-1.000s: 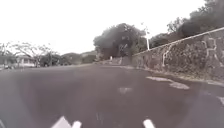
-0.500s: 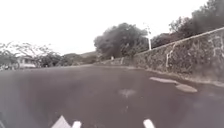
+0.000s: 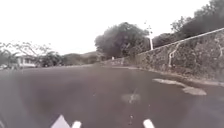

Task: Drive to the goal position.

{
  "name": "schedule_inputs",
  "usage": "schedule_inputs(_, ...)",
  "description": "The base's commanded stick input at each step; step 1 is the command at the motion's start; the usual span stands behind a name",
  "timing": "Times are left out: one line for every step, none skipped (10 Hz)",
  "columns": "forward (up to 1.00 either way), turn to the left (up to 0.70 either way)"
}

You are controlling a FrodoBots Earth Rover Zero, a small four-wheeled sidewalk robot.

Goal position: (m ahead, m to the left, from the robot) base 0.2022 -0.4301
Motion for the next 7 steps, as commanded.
schedule_inputs(0.5,-0.03)
schedule_inputs(0.5,0.0)
schedule_inputs(0.5,0.0)
schedule_inputs(0.5,0.0)
schedule_inputs(0.5,0.0)
schedule_inputs(0.5,0.0)
schedule_inputs(0.5,0.0)
